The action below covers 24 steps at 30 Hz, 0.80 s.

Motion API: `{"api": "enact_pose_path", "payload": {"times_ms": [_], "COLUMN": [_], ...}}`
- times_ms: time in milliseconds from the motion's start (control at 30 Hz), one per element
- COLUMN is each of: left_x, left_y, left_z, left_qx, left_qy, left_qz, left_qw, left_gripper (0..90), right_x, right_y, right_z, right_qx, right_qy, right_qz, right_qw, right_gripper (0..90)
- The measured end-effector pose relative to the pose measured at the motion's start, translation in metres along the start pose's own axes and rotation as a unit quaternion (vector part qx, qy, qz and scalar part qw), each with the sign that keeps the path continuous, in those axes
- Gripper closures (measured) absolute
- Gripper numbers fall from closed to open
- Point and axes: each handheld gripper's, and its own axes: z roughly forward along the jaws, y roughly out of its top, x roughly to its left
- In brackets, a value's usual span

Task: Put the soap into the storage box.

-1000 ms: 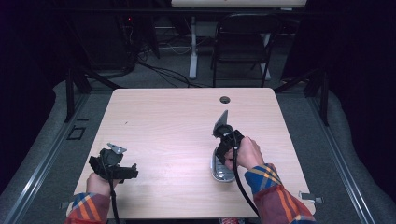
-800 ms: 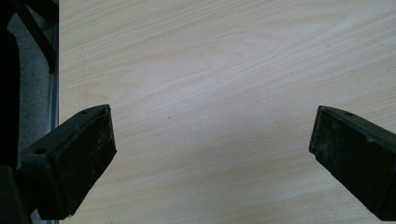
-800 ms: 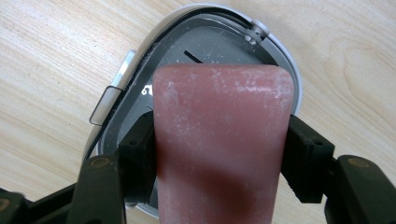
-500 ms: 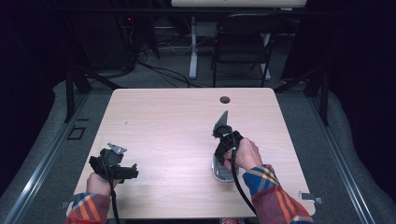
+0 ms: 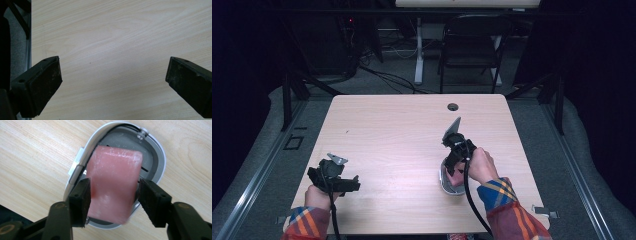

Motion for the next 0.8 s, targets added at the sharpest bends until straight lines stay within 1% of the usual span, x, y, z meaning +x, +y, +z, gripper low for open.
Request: {"api": "enact_pose_path", "payload": {"times_ms": [100,133,167,200,267,300,367,400,433,500,533,567,600,633,667,700,767,800], "left_x": [0.000,0.000,0.000,0.000,0.000,0.000,0.000,0.000,0.000,0.000,0.000,0.000,0.000,0.000,0.000,0.000,0.000,0.000], "left_y": [0.000,0.000,0.000,0.000,0.000,0.000,0.000,0.000,0.000,0.000,0.000,0.000,0.000,0.000,0.000,0.000,0.000,0.000], "left_z": [0.000,0.000,0.000,0.000,0.000,0.000,0.000,0.000,0.000,0.000,0.000,0.000,0.000,0.000,0.000,0.000,0.000,0.000], "left_qx": [0.000,0.000,-0.001,-0.001,-0.001,0.000,0.000,0.000,-0.001,-0.001,0.000,0.000,0.000,0.000,0.000,0.000,0.000,0.001], "left_qy": [0.000,0.000,0.001,0.001,0.001,0.000,0.000,0.000,0.001,0.001,0.000,0.000,0.000,0.000,0.000,0.000,0.000,-0.001], "left_qz": [0.000,0.000,0.000,0.000,0.000,0.000,0.000,0.000,0.000,-0.001,0.000,0.000,0.000,0.000,0.000,0.000,-0.001,-0.001], "left_qw": [1.0000,1.0000,1.0000,1.0000,1.0000,1.0000,1.0000,1.0000,1.0000,1.0000,1.0000,1.0000,1.0000,1.0000,1.0000,1.0000,1.0000,1.0000], "left_gripper": [0.2,0.2,0.2,0.2,0.2,0.2,0.3,0.3,0.2,0.2,0.2,0.2,0.2,0.2,0.3,0.2,0.2,0.2], "right_x": [-0.001,0.000,-0.001,-0.002,-0.004,-0.006,-0.007,-0.009,-0.010,-0.011,-0.011,-0.013,-0.013,-0.013,-0.014,-0.014,-0.016,-0.019], "right_y": [-0.002,-0.003,-0.004,-0.005,-0.007,-0.010,-0.012,-0.016,-0.017,-0.022,-0.022,-0.026,-0.026,-0.027,-0.031,-0.031,-0.034,-0.040], "right_z": [-0.002,-0.002,-0.004,-0.005,-0.008,-0.010,-0.012,-0.014,-0.016,-0.017,-0.017,-0.021,-0.021,-0.022,-0.023,-0.023,-0.026,-0.027], "right_qx": [-0.007,-0.017,-0.015,-0.020,-0.020,-0.031,-0.032,-0.048,-0.044,-0.063,-0.063,-0.065,-0.065,-0.069,-0.081,-0.081,-0.089,-0.103], "right_qy": [0.002,0.004,0.001,0.002,0.001,0.003,0.001,0.002,0.002,0.004,0.004,0.003,0.003,0.003,0.003,0.003,0.000,-0.007], "right_qz": [-0.002,0.004,-0.004,-0.005,-0.011,-0.010,-0.012,-0.013,-0.016,-0.015,-0.015,-0.029,-0.029,-0.036,-0.044,-0.044,-0.049,-0.052], "right_qw": [1.0000,0.9998,0.9999,0.9998,0.9997,0.9995,0.9994,0.9988,0.9989,0.9979,0.9979,0.9974,0.9974,0.9970,0.9958,0.9958,0.9949,0.9934], "right_gripper": [45.4,45.5,45.7,45.7,45.2,43.7,42.9,40.8,39.4,35.6,35.6,30.0,30.0,26.5,21.3,21.3,15.8,14.0]}}
